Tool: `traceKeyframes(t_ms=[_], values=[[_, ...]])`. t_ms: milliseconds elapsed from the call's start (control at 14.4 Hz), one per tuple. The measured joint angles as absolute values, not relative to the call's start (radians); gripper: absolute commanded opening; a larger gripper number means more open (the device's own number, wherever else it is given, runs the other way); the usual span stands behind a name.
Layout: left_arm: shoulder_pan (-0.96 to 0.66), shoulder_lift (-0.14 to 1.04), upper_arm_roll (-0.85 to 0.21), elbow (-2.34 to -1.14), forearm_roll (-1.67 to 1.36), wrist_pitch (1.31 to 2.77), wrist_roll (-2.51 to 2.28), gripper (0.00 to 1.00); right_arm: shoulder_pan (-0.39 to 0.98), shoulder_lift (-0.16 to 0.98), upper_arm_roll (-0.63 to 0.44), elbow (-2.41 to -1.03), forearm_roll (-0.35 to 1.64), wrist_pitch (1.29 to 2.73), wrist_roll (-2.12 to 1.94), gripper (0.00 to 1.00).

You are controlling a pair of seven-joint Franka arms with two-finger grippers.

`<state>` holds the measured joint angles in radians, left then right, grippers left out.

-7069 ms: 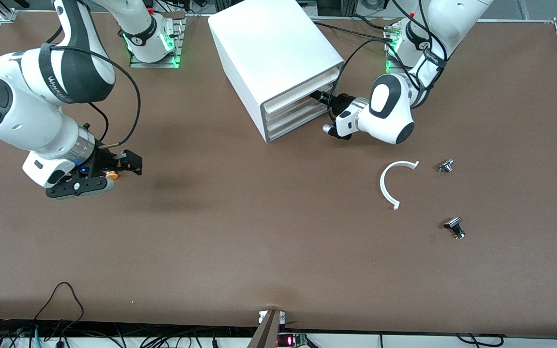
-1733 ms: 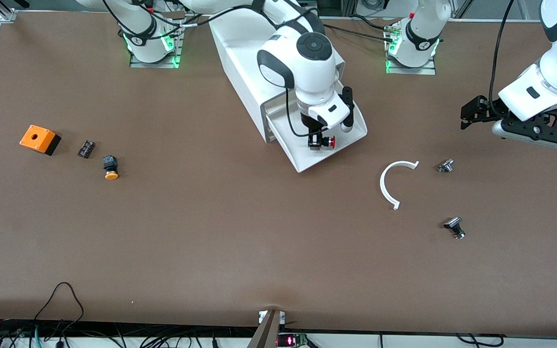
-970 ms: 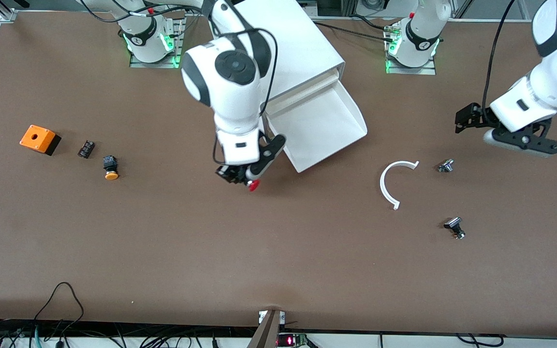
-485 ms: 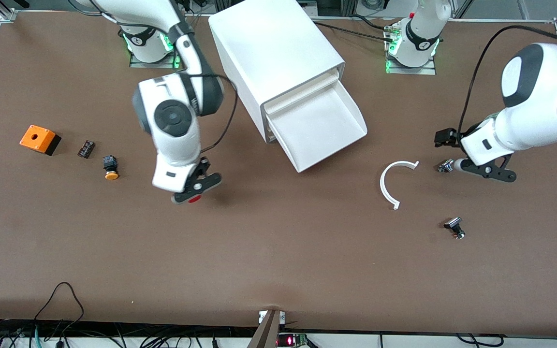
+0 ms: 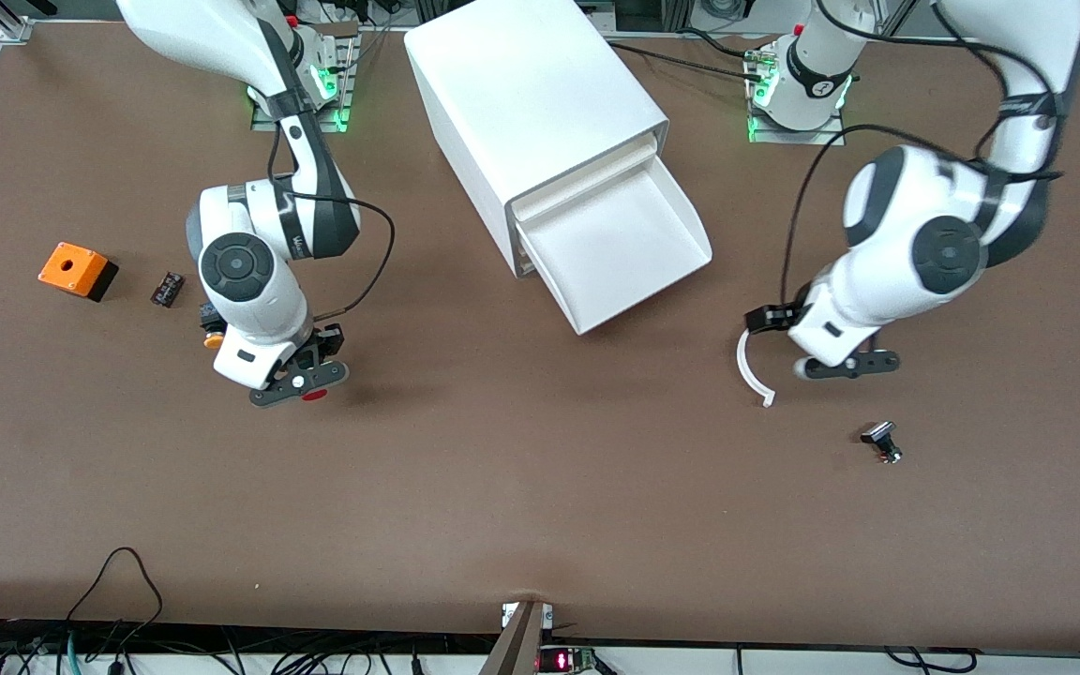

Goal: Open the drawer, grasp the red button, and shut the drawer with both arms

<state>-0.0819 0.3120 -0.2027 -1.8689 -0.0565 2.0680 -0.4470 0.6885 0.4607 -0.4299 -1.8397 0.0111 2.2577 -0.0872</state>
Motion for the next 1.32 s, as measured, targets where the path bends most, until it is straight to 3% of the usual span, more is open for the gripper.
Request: traceKeyframes(t_ms=[347,901,970,1040,1109,1178,1317], values=[[-0.159,0.357,-0.208,-1.923,-0.057,2.200,-0.696,1.00,0.561,0.410,-0.394,-2.027,0.017,2.406,-0.085,0.29],[-0.195,0.361,-0.296,-1.978,-0.140,2.207,-0.852,1.00,0.497,0.399,-0.352,-2.264,0.017,2.649,-0.080,0.32],[-0.194,0.361,-0.302,-1.985,-0.158,2.208,-0.852,1.00,0.495,0.399,-0.351,-2.285,0.017,2.669,-0.080,0.38],[-0.194,0.360,-0.310,-1.992,-0.166,2.208,-0.852,1.00,0.493,0.399,-0.349,-2.297,0.017,2.679,-0.080,0.50],[-0.194,0.359,-0.322,-1.999,-0.171,2.208,-0.854,1.00,0.493,0.398,-0.349,-2.300,0.017,2.683,-0.079,0.68],[-0.194,0.357,-0.338,-2.007,-0.177,2.208,-0.860,1.00,0.493,0.396,-0.349,-2.300,0.017,2.683,-0.078,0.99],[-0.194,0.351,-0.378,-2.028,-0.183,2.208,-0.881,1.00,0.492,0.384,-0.349,-2.299,0.017,2.684,-0.078,1.00]])
